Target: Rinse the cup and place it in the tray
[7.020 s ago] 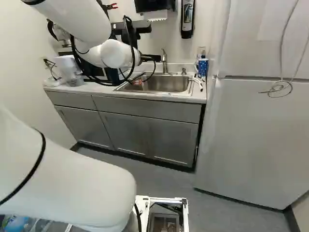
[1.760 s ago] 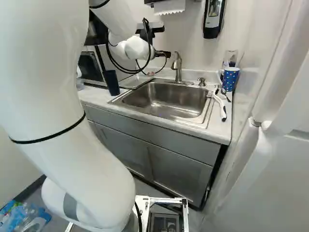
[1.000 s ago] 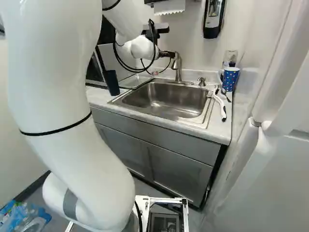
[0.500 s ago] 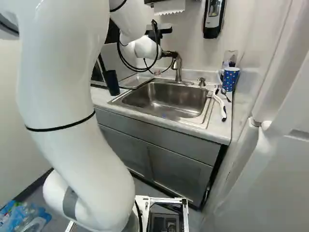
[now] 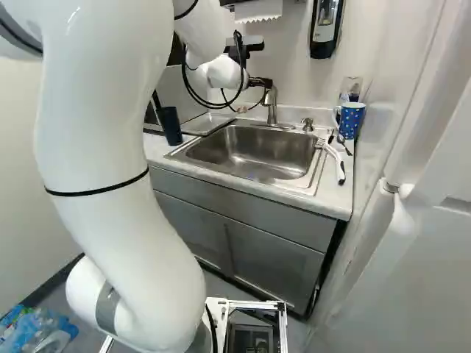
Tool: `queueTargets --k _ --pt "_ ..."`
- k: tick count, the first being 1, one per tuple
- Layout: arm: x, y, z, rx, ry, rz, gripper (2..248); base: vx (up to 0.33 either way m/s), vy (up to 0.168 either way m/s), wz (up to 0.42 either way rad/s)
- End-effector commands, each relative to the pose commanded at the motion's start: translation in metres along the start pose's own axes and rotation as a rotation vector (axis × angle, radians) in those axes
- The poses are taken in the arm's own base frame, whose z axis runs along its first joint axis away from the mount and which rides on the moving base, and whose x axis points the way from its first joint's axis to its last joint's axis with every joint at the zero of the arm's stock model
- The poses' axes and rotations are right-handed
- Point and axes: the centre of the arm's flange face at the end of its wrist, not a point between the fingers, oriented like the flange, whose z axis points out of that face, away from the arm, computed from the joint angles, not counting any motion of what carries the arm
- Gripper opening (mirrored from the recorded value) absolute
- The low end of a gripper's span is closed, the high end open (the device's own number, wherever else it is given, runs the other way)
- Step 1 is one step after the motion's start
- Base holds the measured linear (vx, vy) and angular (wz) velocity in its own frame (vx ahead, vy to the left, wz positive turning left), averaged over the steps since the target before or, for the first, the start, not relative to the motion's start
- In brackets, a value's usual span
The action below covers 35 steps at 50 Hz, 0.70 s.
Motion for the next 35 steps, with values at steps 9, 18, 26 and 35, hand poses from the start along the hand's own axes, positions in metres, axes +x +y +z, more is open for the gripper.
queueTargets --k 9,18,26,35 --pt "0.0004 0.0000 0.0000 0.000 0.005 0.000 247 0.000 0.000 0.000" --pt "0.0009 0.0000 0.0000 0.000 0.011 0.000 247 0.000 0.000 0.000" --pt "0.0016 -0.0001 0.0006 0.000 0.017 0.000 247 0.000 0.000 0.000" --pt "0.0029 0.0003 0.0036 0.000 0.026 0.000 247 0.000 0.000 0.000"
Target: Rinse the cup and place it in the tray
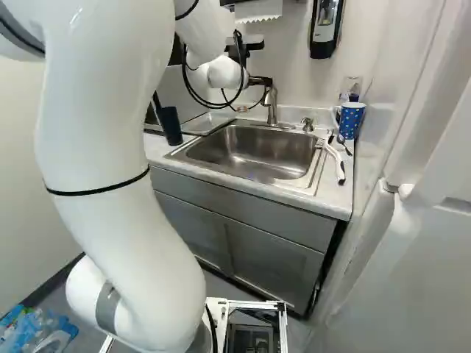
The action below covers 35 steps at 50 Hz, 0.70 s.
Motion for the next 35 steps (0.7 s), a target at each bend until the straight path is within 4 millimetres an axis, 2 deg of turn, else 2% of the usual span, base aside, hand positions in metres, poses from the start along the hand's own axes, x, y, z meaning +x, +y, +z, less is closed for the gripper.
queueTargets --k 35 --pt "0.008 0.005 0.024 -0.008 0.055 0.001 247 0.000 0.000 0.000"
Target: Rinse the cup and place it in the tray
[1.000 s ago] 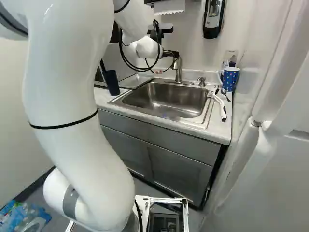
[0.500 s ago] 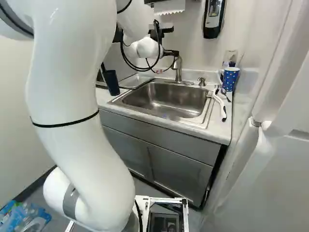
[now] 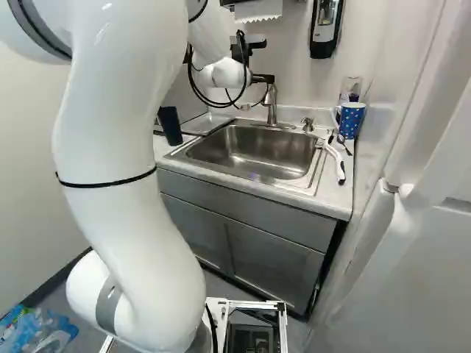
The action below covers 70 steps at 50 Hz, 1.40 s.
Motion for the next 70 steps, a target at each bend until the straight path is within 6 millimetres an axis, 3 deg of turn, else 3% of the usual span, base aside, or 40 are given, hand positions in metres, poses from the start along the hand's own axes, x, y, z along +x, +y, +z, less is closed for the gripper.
queueTargets --k 20,38,70 --pt "0.004 0.002 0.015 -0.004 0.043 0.001 247 0.000 0.000 0.000" --pt "0.004 0.001 0.014 -0.002 0.043 0.000 247 0.000 0.000 0.000" --pt "0.000 -0.021 -0.034 0.035 0.027 -0.005 247 0.000 0.000 0.000"
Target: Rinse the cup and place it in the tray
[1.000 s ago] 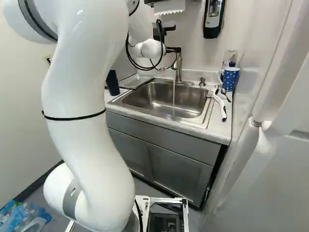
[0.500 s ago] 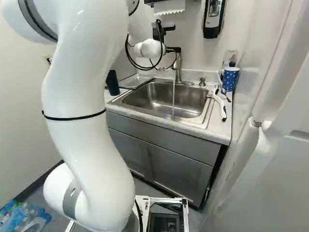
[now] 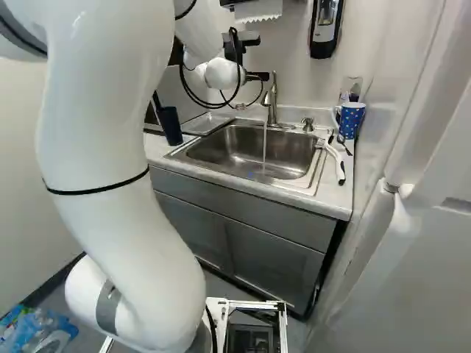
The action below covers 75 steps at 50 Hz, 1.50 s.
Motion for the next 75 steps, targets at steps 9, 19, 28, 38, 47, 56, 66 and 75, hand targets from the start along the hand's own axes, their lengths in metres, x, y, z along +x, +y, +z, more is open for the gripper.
queueTargets --k 9,19,28,38,47,56,66,75 --pt "-0.001 -0.008 -0.017 0.013 -0.004 -0.002 247 0.000 0.000 0.000" --pt "-0.003 -0.017 -0.037 0.029 -0.007 -0.004 247 0.000 0.000 0.000" --pt "-0.005 -0.024 -0.054 0.044 -0.009 -0.006 247 0.000 0.000 0.000" --pt "-0.008 -0.033 -0.073 0.061 -0.017 -0.009 247 0.000 0.000 0.000" --pt "-0.012 -0.039 -0.087 0.075 -0.038 -0.012 247 0.000 0.000 0.000" --pt "-0.017 -0.044 -0.094 0.085 -0.080 -0.015 247 0.000 0.000 0.000" --pt "-0.023 -0.047 -0.102 0.093 -0.141 -0.019 247 0.000 0.000 0.000" --pt "-0.029 -0.048 -0.108 0.094 -0.198 -0.022 247 0.000 0.000 0.000"
